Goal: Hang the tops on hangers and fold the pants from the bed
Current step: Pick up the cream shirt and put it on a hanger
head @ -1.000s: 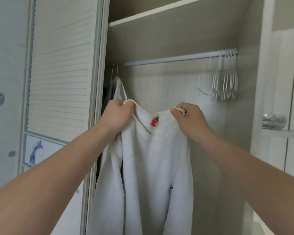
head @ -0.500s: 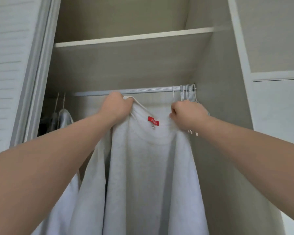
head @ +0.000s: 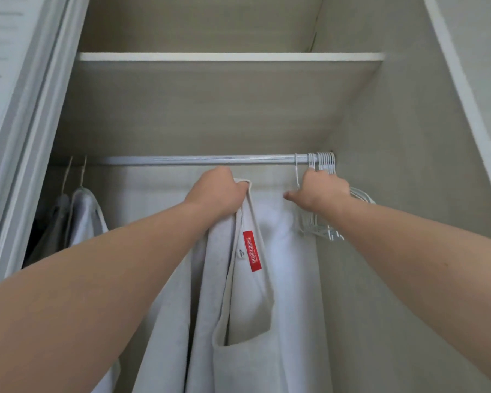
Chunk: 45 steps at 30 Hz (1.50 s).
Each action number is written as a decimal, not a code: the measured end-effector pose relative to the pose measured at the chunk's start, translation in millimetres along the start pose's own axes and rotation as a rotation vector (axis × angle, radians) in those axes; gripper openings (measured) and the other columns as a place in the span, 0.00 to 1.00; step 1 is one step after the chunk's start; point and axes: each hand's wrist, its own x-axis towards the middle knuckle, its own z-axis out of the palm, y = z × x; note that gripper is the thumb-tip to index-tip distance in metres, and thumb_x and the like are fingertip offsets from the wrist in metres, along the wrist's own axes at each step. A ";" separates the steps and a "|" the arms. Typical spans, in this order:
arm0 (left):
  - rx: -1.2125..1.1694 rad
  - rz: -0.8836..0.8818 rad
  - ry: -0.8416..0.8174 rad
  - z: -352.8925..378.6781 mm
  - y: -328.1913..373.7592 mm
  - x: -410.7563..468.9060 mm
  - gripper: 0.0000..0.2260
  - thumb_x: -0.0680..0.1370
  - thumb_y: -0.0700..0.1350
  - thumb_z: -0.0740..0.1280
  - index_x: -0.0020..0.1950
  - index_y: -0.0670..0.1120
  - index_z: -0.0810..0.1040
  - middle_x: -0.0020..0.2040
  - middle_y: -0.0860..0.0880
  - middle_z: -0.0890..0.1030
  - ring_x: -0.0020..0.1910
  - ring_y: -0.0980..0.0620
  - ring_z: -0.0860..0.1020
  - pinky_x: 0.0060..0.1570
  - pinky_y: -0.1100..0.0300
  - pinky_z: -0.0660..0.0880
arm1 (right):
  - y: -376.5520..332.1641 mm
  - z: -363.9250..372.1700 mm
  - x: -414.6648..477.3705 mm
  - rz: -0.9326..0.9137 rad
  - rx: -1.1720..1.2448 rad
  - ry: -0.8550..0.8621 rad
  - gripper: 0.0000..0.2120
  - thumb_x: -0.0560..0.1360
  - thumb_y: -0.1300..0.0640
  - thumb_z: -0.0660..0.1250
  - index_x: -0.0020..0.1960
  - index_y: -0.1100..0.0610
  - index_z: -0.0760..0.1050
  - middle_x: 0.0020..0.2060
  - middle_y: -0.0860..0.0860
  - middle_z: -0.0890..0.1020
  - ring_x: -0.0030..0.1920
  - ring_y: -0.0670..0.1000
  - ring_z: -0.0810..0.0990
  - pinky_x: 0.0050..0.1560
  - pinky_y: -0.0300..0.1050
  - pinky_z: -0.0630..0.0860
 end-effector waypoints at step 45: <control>0.445 -0.231 0.486 -222.2 142.3 -111.2 0.15 0.83 0.52 0.60 0.41 0.45 0.73 0.35 0.47 0.73 0.33 0.50 0.72 0.29 0.58 0.62 | 73.6 -65.6 -154.4 0.110 2.057 -0.188 0.12 0.82 0.63 0.55 0.42 0.55 0.69 0.20 0.46 0.65 0.19 0.45 0.60 0.20 0.32 0.56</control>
